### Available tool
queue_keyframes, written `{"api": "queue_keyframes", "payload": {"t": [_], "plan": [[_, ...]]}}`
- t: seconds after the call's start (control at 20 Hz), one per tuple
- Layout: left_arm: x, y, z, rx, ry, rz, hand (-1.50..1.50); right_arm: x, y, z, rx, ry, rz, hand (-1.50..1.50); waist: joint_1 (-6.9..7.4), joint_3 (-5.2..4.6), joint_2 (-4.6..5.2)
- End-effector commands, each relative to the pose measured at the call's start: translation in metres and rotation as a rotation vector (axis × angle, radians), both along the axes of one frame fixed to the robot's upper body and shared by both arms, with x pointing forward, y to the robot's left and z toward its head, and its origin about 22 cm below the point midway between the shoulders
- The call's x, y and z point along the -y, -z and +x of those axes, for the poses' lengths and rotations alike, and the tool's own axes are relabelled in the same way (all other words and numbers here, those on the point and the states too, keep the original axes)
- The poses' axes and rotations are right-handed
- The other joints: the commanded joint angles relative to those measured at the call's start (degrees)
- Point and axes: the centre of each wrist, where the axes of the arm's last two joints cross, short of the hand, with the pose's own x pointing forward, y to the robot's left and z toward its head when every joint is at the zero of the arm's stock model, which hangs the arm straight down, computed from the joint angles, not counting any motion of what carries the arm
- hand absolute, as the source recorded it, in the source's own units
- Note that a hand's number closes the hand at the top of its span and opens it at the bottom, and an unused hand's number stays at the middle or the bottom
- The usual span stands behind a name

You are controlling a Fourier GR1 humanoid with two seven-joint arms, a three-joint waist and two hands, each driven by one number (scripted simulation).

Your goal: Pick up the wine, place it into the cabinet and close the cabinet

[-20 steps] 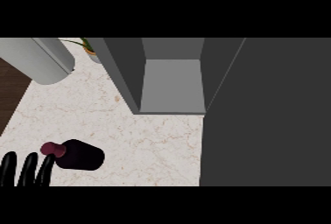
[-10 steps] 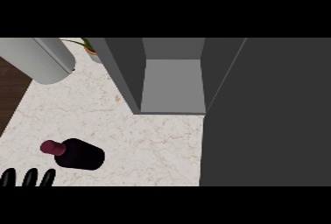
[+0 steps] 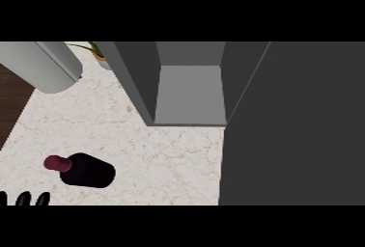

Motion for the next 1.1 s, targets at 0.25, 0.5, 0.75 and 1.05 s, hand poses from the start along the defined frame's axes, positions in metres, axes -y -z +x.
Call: {"api": "queue_keyframes", "payload": {"t": [0.25, 0.5, 0.75, 1.05], "plan": [[-0.026, -0.039, -0.021, 0.091, -0.059, -0.038, -1.5, 0.002, -0.021, -0.023, 0.044, 0.003, 0.007, -1.5, 0.15, -0.06, -0.12], [-0.034, -0.036, -0.015, 0.074, -0.084, -0.042, -1.5, -0.007, -0.017, -0.01, 0.04, -0.015, 0.009, -1.5, 0.04, -0.06, 0.17], [-0.048, -0.019, -0.006, 0.037, -0.102, -0.05, -1.5, -0.001, -0.018, -0.014, 0.055, 0.013, 0.025, -1.5, -0.29, -0.09, 0.12], [-0.066, 0.006, -0.003, -0.045, -0.112, -0.072, -1.5, -0.007, -0.03, -0.027, 0.047, -0.007, 0.013, -1.5, 0.04, -0.2, -0.26]]}}
